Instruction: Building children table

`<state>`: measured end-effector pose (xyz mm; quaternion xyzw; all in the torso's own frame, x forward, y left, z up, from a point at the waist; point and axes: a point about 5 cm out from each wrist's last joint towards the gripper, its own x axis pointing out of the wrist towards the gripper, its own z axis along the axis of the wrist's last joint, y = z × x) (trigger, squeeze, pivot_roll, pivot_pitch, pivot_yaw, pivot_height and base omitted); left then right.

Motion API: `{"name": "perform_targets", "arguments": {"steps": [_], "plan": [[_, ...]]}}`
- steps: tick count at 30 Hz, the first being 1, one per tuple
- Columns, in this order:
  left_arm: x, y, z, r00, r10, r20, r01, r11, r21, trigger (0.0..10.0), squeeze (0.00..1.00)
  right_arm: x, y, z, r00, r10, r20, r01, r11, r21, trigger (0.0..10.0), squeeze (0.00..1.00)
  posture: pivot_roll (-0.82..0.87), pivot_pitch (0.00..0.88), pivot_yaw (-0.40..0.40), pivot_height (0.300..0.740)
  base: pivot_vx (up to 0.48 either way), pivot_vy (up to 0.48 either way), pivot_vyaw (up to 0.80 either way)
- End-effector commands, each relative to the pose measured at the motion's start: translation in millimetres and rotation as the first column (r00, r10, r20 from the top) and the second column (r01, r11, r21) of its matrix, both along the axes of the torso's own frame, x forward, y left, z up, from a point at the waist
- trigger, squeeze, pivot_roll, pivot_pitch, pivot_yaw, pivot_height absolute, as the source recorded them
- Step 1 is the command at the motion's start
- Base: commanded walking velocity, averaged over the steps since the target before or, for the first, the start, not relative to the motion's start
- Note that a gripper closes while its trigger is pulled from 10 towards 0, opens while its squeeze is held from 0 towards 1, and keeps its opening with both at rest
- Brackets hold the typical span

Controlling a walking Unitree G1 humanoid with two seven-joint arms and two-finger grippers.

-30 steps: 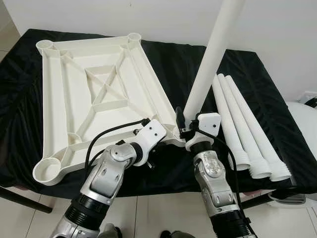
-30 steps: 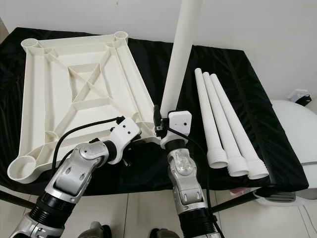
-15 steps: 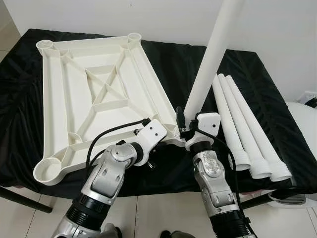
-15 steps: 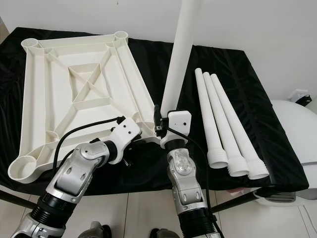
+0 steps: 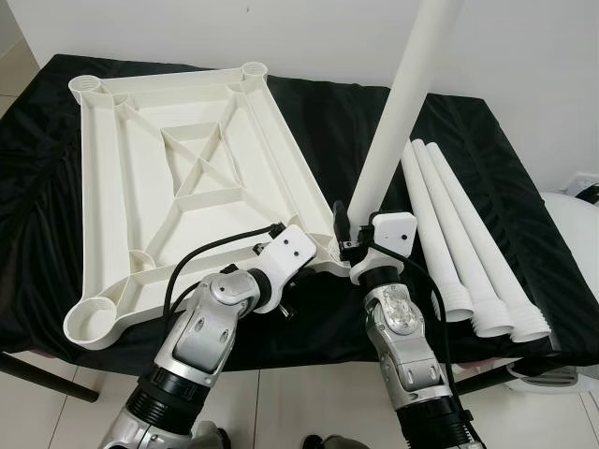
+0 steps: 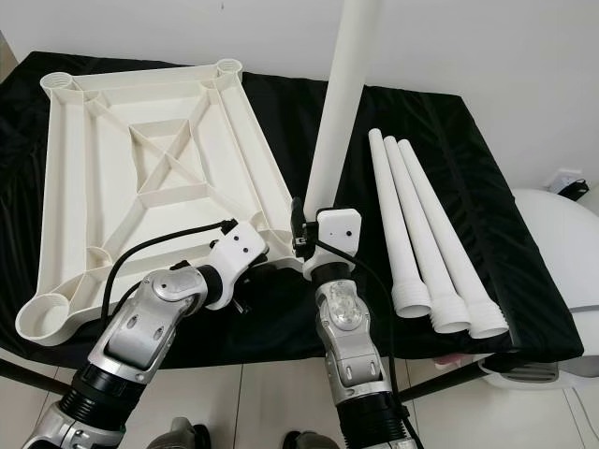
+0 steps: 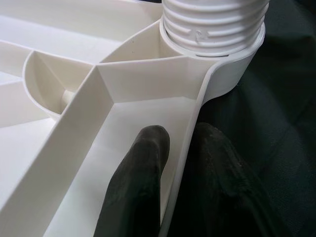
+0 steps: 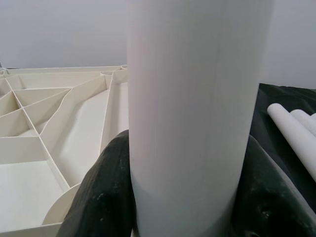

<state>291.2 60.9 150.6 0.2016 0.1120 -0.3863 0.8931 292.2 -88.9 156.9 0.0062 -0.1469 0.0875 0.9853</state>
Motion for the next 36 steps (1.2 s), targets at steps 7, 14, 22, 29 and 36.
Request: {"name": "perform_targets", "arguments": {"steps": [7,14,22,29,36], "plan": [[9.5,0.4,14.0,0.987,0.128,0.100,-0.124,0.991,-0.047,10.0,0.00,-7.7,12.9,-26.9,0.992,0.037,-0.119,-0.042,0.998,-0.038,10.0,0.00,-0.02,0.123,-0.087,0.740,0.000,0.000,0.00],[9.9,0.3,14.3,0.987,0.126,0.099,-0.121,0.991,-0.048,10.0,0.00,-7.4,10.5,-22.4,0.995,0.035,-0.094,-0.040,0.998,-0.045,10.0,0.00,-0.02,0.125,-0.084,0.740,0.000,0.000,0.00],[10.4,1.0,14.8,0.987,0.127,0.099,-0.123,0.991,-0.049,10.0,0.00,-5.5,8.5,-16.5,0.997,0.036,-0.066,-0.039,0.998,-0.045,10.0,0.00,-0.03,0.127,-0.083,0.740,0.000,0.000,0.00],[10.2,0.8,15.2,0.987,0.127,0.100,-0.123,0.991,-0.050,10.0,0.00,-6.6,9.6,-9.6,0.997,0.065,-0.031,-0.066,0.997,-0.039,10.0,0.00,-0.03,0.129,-0.081,0.740,0.000,0.000,0.00],[10.2,0.5,15.5,0.987,0.126,0.100,-0.121,0.991,-0.052,10.0,0.00,-7.7,9.9,-11.3,0.997,0.071,-0.037,-0.073,0.997,-0.040,10.0,0.11,-0.03,0.131,-0.083,0.740,0.000,0.000,0.00]]}}
